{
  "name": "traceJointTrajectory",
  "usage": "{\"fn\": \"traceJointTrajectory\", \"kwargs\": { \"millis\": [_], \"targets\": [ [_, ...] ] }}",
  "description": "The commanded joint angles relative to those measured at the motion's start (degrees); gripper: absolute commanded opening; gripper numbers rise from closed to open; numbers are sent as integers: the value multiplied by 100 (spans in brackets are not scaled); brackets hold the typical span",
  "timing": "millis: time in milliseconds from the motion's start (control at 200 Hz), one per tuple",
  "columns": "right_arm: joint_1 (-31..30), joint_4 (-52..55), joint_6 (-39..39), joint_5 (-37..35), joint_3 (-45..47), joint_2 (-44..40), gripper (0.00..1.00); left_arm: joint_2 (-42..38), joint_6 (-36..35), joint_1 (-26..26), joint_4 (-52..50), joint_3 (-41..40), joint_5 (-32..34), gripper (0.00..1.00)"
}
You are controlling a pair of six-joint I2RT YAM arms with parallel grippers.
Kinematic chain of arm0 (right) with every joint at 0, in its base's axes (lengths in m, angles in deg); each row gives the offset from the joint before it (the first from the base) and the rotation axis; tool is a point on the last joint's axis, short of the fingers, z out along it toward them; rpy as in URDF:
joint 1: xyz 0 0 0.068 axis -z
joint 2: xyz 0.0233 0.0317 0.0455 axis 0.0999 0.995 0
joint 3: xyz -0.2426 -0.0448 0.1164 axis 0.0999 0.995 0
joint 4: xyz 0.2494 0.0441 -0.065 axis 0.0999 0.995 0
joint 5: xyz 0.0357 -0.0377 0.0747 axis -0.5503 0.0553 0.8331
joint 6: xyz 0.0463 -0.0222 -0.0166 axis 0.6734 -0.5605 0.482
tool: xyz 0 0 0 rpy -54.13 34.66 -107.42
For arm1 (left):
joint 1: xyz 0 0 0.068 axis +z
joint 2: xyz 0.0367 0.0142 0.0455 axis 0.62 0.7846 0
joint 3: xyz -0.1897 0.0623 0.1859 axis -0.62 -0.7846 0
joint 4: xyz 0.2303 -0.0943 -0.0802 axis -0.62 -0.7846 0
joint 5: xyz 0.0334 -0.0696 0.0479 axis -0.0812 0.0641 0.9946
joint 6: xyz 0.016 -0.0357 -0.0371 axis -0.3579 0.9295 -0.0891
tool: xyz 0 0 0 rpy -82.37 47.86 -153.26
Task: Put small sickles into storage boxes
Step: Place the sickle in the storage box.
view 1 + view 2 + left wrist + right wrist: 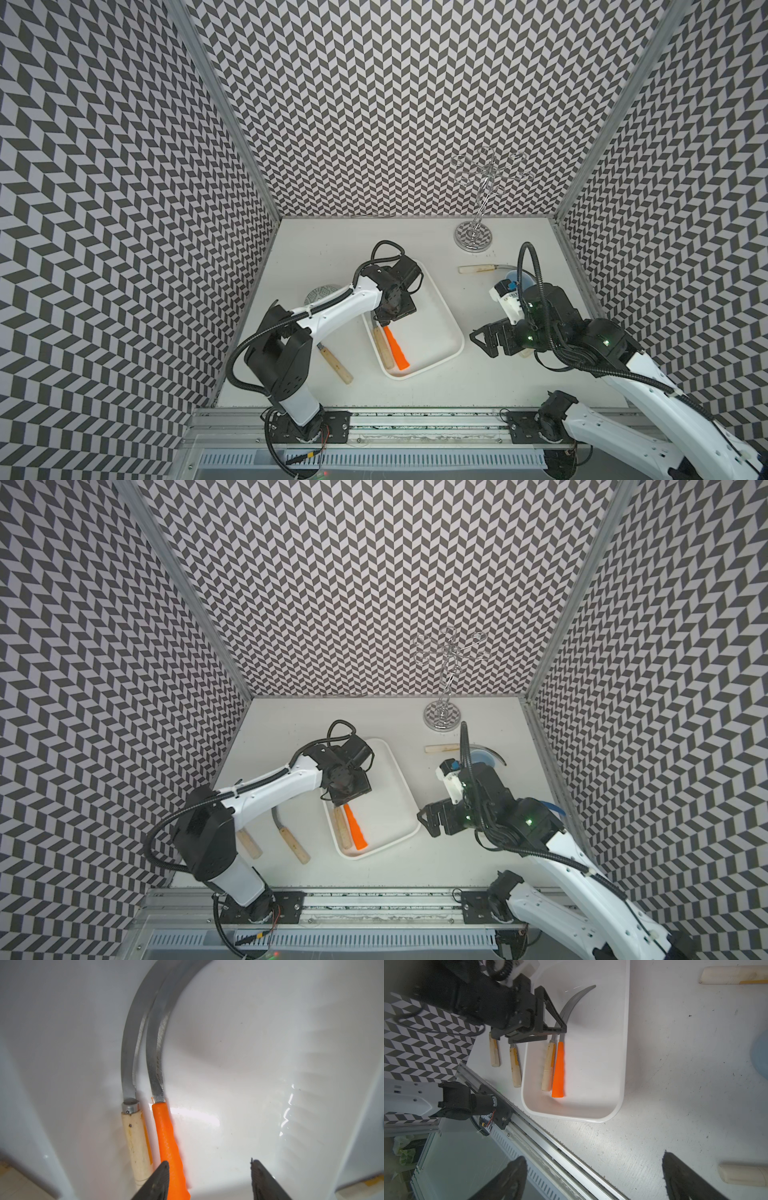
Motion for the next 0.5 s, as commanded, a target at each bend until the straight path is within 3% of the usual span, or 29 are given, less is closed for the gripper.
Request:
{"fn": "traceJointTrajectory", "kwargs": {
  "millis": [0,145,245,366,496],
  "targets": [
    [14,-406,369,-550,-116,107,100,-734,-176,-6,17,117,62,78],
    [14,-436,1085,-1764,-267,354,100,-1314,-585,128,199,79,-171,99],
    [46,-286,1283,-2287,-437,619,100,-1565,-963,218,298,38,-420,100],
    [476,-127,1306,-1881,-509,1080,100,-1800,-1409,273,407,-6,-661,100],
    [1138,-58,1838,-1530,-238,1388,100,-2042,-1792,272,433,-101,-898,100]
  ]
}}
